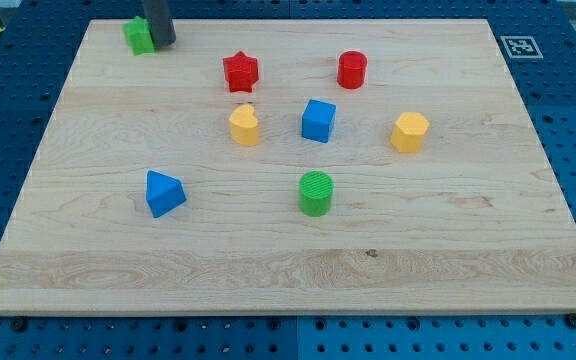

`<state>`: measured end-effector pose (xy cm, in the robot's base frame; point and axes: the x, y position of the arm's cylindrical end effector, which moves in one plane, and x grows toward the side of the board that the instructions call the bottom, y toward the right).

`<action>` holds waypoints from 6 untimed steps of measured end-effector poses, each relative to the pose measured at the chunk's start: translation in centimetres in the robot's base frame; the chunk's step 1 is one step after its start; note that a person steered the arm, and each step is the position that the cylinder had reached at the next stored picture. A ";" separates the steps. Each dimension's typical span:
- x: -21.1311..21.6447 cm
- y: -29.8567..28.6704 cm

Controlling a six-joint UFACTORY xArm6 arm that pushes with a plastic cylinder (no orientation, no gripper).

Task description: Push the yellow heart right a bit

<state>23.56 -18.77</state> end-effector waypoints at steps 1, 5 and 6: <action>0.0 -1.0; 0.9 7.6; 4.0 7.6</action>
<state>27.51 -11.12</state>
